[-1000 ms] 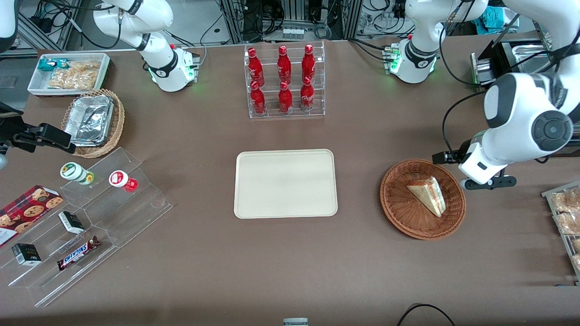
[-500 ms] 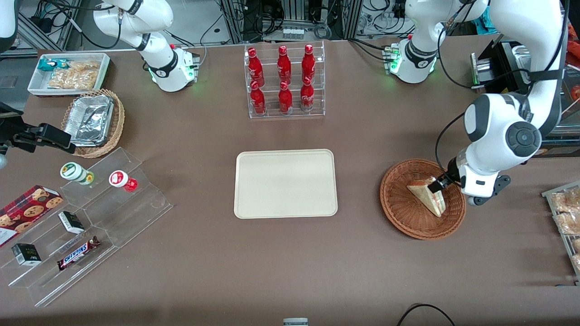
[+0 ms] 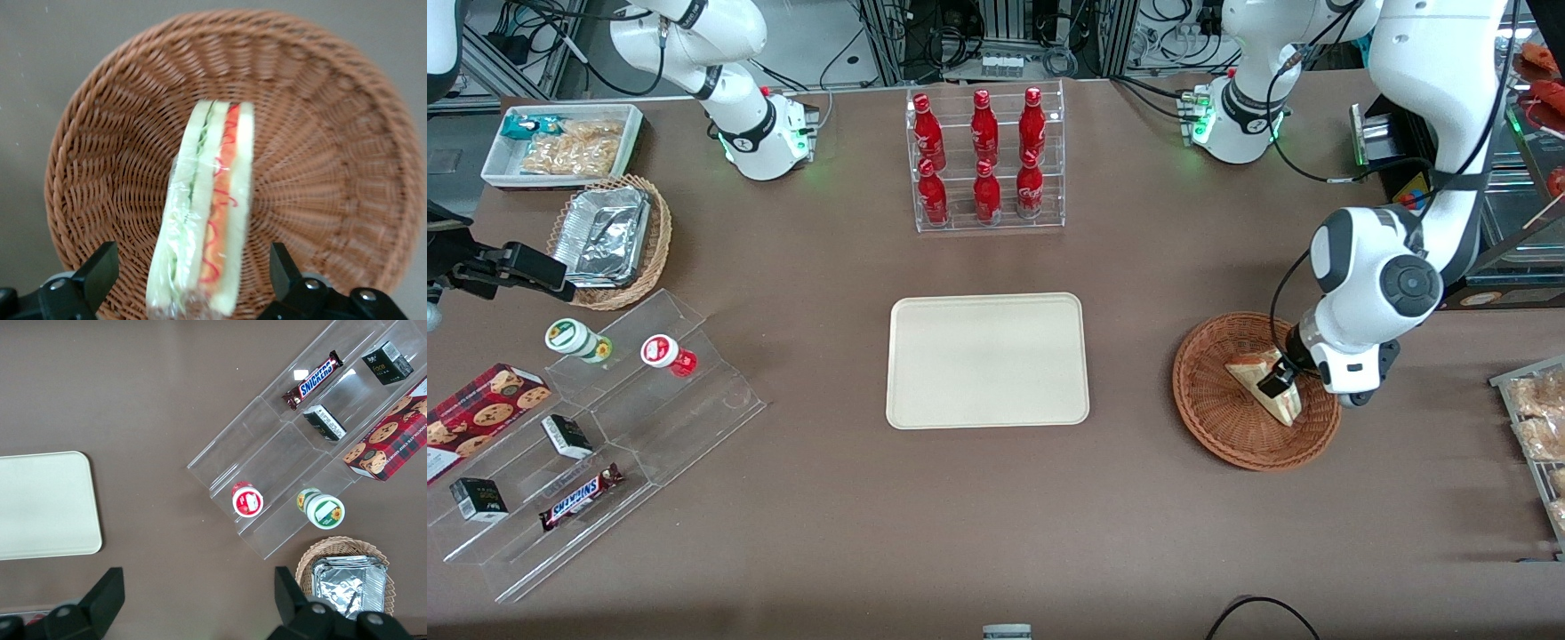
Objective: Place sandwich from basket to tray
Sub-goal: 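Lower the left gripper onto the wrapped sandwich and close it, then lift the sandwich and carry it over the cream tray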
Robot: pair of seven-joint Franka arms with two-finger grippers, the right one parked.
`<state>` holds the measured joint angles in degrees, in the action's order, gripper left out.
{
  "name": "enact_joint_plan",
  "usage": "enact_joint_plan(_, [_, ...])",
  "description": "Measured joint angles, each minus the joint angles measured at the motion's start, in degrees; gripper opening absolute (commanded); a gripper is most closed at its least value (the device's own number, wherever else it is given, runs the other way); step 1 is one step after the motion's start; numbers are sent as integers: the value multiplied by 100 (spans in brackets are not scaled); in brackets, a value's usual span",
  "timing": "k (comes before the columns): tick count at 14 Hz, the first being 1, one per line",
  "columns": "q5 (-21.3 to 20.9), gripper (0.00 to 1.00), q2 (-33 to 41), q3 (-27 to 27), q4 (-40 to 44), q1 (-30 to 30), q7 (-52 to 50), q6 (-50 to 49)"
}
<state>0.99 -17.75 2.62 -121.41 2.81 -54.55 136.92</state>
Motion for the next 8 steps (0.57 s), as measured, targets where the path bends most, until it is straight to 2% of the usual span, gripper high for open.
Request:
enact_joint_plan(1, [0, 88, -86, 0, -1, 0, -45, 14])
enact_joint_plan(2, [0, 44, -159, 0, -1, 0, -121, 25])
enact_joint_plan(3, [0, 13, -211, 0, 3, 0, -221, 44])
enact_joint_plan(4, [0, 7, -234, 0, 15, 0, -296, 56])
enact_joint_plan(8, [0, 5, -198, 1, 355, 0, -360, -329])
